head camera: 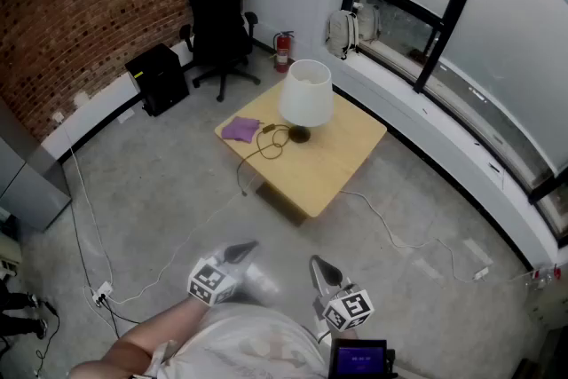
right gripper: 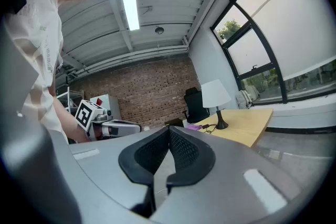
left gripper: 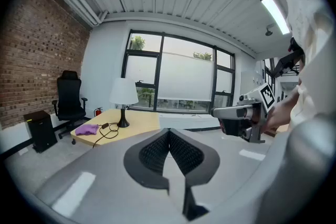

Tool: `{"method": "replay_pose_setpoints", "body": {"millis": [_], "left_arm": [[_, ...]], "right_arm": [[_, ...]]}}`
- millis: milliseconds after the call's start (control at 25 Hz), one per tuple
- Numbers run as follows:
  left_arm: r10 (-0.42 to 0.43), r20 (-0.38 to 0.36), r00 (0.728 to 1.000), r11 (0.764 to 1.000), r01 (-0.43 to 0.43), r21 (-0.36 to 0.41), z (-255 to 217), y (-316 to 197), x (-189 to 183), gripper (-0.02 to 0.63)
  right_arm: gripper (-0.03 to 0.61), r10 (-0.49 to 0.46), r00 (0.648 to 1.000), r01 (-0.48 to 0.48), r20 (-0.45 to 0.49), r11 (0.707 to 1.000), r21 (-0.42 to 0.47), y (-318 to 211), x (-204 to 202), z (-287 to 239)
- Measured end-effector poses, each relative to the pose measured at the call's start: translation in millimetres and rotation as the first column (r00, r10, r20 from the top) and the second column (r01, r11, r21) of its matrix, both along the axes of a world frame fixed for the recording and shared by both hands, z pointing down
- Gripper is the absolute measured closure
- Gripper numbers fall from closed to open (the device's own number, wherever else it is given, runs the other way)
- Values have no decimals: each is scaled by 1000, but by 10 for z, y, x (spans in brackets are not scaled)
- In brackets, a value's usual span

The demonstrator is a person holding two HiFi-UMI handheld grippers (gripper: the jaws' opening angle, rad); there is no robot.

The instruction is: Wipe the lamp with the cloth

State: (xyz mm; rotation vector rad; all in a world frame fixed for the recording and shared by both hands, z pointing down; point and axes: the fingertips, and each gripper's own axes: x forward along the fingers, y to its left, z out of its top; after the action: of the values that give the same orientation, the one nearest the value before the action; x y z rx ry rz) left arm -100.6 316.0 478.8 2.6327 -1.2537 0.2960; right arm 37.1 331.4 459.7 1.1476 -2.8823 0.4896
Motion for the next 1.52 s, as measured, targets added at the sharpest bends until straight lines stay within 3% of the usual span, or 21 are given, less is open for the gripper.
{"method": "replay_pose_setpoints", "body": {"millis": [160, 520, 840, 1520], "left_arm": [[6, -1, 1000, 1000, -6, 7, -16, -11, 54, 612], [0, -16, 1000, 1000, 0, 12, 31, -114, 86, 612], [-3, -12, 1000, 1000, 3, -2, 69, -245, -14, 612], [66, -30, 997, 998, -66, -6, 80, -1384, -188, 612]], "right_arm": [[565, 32, 998, -32, 50, 999, -5, 1, 121, 30], [565, 58, 998, -58, 22, 998, -3, -63, 251, 79], [565, 41, 999, -41, -11, 999, -11, -259, 98, 86], [565, 73, 995, -75, -66, 997, -25, -1195, -182, 67]]}}
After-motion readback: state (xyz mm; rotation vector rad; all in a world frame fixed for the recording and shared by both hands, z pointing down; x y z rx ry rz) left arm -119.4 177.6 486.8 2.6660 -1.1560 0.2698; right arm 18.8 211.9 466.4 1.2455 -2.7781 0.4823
